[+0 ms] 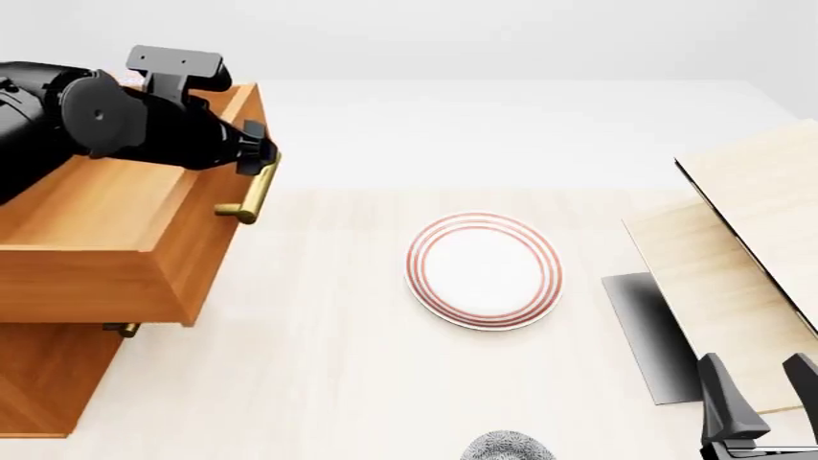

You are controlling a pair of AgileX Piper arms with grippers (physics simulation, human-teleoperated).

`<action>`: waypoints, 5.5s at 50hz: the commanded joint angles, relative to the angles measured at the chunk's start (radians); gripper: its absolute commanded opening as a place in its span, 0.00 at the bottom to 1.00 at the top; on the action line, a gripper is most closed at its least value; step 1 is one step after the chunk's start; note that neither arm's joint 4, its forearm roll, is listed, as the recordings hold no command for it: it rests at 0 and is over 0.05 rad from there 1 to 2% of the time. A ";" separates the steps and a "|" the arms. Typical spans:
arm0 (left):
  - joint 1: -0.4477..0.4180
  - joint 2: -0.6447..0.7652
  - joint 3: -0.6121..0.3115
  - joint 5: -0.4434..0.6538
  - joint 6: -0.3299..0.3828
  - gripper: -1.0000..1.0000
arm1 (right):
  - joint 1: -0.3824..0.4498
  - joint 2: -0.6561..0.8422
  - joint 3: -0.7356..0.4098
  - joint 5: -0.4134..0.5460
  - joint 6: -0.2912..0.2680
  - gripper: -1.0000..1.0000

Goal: Open the top drawer of the cabinet and put the bowl in it.

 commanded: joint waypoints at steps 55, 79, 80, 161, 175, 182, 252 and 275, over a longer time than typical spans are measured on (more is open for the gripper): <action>-0.067 -0.027 -0.053 0.067 0.020 1.00 | 0.000 -0.002 0.001 0.000 0.000 1.00; -0.058 -0.075 -0.071 0.114 0.051 1.00 | 0.000 -0.002 0.001 0.000 0.000 1.00; -0.059 -0.078 -0.074 0.117 0.049 1.00 | 0.001 -0.002 0.001 0.000 0.000 1.00; -0.263 -0.377 0.125 0.098 0.198 1.00 | 0.001 -0.002 0.001 0.000 0.000 1.00; -0.333 -0.385 0.169 0.068 0.184 1.00 | 0.000 -0.002 0.001 0.000 0.000 1.00; -0.367 -0.395 0.210 0.043 0.160 1.00 | 0.000 -0.002 0.001 0.000 0.000 1.00; -0.645 -0.188 0.539 -0.388 -0.085 1.00 | 0.000 -0.002 0.001 0.000 0.000 1.00; -0.723 -0.018 0.479 -0.388 -0.133 1.00 | 0.000 -0.002 0.001 0.000 0.000 1.00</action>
